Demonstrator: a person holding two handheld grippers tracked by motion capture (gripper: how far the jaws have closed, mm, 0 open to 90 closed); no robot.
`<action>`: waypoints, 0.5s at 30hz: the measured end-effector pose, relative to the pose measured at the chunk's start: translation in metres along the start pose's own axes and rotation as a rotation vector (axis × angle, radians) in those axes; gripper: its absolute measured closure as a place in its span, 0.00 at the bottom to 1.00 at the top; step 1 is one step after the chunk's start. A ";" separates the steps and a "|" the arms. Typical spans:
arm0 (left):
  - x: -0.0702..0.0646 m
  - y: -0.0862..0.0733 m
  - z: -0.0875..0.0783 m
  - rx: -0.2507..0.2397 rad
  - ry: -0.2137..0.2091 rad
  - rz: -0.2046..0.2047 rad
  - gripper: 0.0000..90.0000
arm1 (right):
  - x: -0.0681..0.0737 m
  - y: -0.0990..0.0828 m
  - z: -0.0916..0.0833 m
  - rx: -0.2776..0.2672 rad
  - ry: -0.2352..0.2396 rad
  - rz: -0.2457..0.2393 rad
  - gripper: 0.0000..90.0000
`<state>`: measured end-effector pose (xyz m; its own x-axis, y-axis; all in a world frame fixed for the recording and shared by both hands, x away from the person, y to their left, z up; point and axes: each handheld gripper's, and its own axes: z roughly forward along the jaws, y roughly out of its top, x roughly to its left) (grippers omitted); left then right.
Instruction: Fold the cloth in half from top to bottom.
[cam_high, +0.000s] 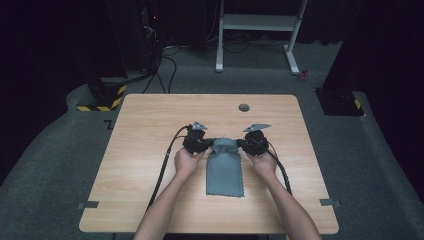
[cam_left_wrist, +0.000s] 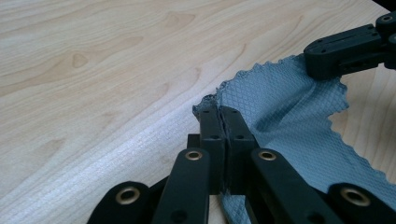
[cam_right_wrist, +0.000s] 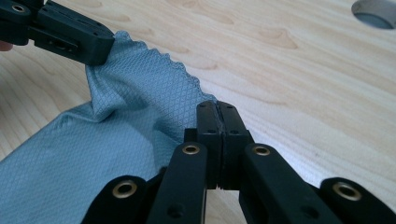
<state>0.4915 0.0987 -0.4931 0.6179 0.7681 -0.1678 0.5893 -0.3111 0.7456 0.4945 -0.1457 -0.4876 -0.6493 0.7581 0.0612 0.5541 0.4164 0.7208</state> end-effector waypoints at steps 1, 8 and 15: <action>-0.001 -0.001 0.000 0.002 -0.005 -0.003 0.98 | 0.000 -0.002 0.000 0.001 0.004 0.009 1.00; -0.004 -0.006 -0.001 0.005 -0.016 0.003 0.98 | 0.001 -0.006 0.001 0.015 0.019 0.000 0.99; -0.006 -0.013 -0.004 -0.006 -0.027 0.006 0.98 | 0.004 -0.012 -0.003 0.004 0.033 -0.009 0.99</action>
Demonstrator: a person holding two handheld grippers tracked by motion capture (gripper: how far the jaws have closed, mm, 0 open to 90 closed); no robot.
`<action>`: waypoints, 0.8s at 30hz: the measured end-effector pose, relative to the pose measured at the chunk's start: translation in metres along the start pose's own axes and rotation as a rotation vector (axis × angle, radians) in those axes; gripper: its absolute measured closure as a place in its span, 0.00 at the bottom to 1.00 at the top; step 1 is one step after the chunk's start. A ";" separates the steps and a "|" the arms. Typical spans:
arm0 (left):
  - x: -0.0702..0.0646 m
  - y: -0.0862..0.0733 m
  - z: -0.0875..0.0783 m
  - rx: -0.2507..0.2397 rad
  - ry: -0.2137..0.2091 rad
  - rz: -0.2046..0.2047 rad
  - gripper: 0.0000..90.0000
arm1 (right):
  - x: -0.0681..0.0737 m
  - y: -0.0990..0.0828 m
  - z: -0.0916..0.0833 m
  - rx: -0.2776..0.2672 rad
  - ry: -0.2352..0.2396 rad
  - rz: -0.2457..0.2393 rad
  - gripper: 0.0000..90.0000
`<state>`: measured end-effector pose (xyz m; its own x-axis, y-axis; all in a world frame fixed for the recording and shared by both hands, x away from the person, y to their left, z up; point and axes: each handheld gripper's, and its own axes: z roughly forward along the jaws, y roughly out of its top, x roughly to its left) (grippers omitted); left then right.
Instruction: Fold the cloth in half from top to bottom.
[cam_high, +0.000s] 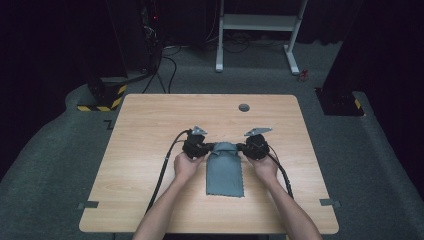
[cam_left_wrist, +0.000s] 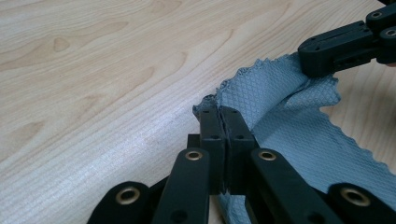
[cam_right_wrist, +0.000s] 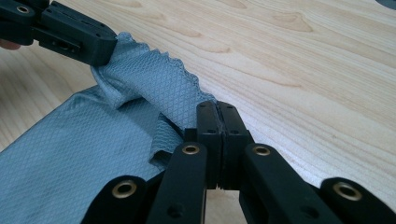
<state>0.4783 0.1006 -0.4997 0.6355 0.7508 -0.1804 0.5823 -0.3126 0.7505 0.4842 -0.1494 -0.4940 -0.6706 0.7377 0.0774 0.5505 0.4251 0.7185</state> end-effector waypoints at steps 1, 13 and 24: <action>-0.001 -0.001 0.000 0.002 0.000 0.001 0.99 | 0.001 -0.001 -0.001 0.001 0.002 0.002 1.00; -0.006 -0.008 -0.007 -0.003 -0.017 0.023 0.99 | 0.007 -0.007 -0.009 -0.007 0.018 -0.009 1.00; -0.012 -0.015 -0.013 -0.012 -0.033 0.044 0.99 | 0.013 -0.015 -0.015 -0.017 0.032 -0.037 1.00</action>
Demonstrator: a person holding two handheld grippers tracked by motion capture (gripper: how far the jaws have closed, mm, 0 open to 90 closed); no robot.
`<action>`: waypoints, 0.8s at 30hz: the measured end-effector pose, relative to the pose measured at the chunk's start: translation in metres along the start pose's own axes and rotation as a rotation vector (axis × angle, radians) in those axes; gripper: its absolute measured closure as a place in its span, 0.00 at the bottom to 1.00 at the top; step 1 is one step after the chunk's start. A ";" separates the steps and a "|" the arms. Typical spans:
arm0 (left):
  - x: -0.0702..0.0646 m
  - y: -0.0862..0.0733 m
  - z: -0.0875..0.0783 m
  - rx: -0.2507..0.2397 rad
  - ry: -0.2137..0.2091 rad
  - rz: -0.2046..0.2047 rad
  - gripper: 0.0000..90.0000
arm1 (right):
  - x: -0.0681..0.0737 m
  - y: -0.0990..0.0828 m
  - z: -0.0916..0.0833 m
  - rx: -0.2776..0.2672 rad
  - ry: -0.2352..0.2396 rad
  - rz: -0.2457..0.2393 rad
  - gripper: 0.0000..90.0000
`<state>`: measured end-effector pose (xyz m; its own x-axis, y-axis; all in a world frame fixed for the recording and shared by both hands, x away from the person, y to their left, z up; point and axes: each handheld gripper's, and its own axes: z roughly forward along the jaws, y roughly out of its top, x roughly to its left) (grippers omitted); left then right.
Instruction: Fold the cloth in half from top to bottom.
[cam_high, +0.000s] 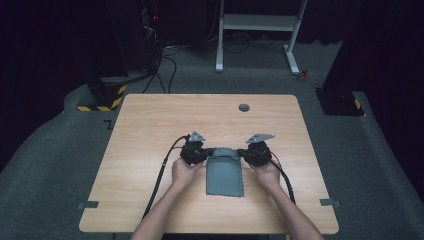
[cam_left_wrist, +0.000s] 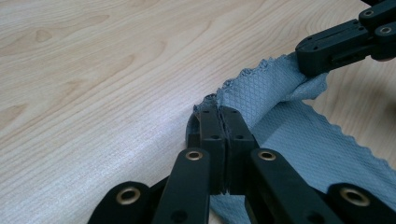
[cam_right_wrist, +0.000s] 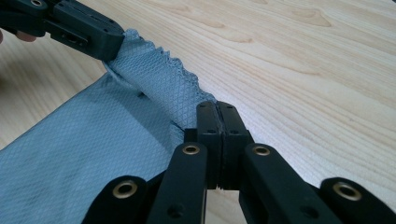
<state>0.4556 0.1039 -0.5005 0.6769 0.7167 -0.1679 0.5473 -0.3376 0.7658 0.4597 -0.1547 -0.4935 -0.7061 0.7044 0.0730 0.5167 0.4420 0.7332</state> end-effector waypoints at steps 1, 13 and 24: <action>-0.002 -0.001 0.000 0.001 0.002 0.006 0.99 | 0.001 -0.001 -0.001 -0.002 -0.001 -0.006 1.00; -0.007 -0.010 -0.005 -0.011 -0.008 0.010 0.99 | 0.008 -0.012 -0.008 -0.023 0.022 -0.003 1.00; -0.019 -0.017 -0.013 -0.029 0.001 0.047 0.99 | 0.014 -0.019 -0.013 -0.033 0.031 -0.013 1.00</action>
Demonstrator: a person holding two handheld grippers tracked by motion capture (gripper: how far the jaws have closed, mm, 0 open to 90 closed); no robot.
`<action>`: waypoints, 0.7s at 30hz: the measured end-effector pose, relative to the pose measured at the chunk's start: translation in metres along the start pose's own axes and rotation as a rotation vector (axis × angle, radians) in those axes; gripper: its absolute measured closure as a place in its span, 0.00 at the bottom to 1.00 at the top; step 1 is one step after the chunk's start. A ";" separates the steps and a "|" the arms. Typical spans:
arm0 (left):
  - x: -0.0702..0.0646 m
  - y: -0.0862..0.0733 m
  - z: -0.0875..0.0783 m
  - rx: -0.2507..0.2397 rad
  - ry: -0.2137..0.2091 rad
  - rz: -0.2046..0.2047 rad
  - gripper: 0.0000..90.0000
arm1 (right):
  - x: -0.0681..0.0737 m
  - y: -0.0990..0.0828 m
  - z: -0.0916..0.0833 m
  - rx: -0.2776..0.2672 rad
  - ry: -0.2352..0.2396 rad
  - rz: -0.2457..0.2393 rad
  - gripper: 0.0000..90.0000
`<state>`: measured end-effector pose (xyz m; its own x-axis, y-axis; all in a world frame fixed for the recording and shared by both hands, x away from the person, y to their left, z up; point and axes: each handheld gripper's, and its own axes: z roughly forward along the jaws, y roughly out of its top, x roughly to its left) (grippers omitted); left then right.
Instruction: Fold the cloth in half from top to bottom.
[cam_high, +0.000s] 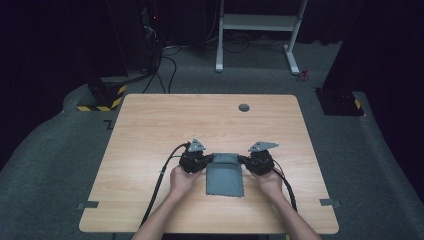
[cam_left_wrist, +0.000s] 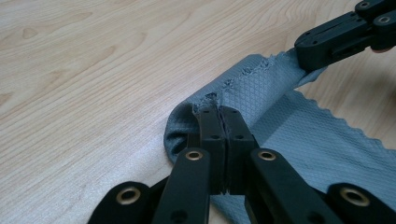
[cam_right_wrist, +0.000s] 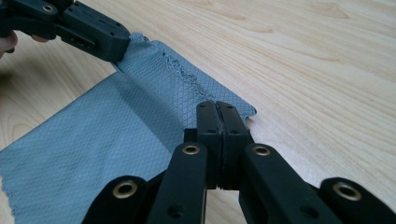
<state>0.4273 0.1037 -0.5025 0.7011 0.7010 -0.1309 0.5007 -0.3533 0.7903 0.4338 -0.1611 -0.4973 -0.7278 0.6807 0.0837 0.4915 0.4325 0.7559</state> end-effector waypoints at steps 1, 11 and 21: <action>0.000 0.000 0.000 0.000 0.000 0.000 0.99 | 0.000 0.000 0.000 0.000 0.000 0.000 1.00; -0.004 -0.002 -0.005 -0.012 -0.008 0.016 0.99 | 0.003 -0.003 -0.005 -0.016 0.018 0.002 1.00; -0.012 -0.004 -0.009 0.010 0.003 0.077 0.99 | 0.006 -0.007 -0.011 -0.019 0.031 -0.006 1.00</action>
<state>0.4124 0.1017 -0.4988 0.7359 0.6736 -0.0682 0.4506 -0.4121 0.7919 0.4212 -0.1666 -0.4949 -0.7452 0.6595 0.0993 0.4782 0.4246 0.7687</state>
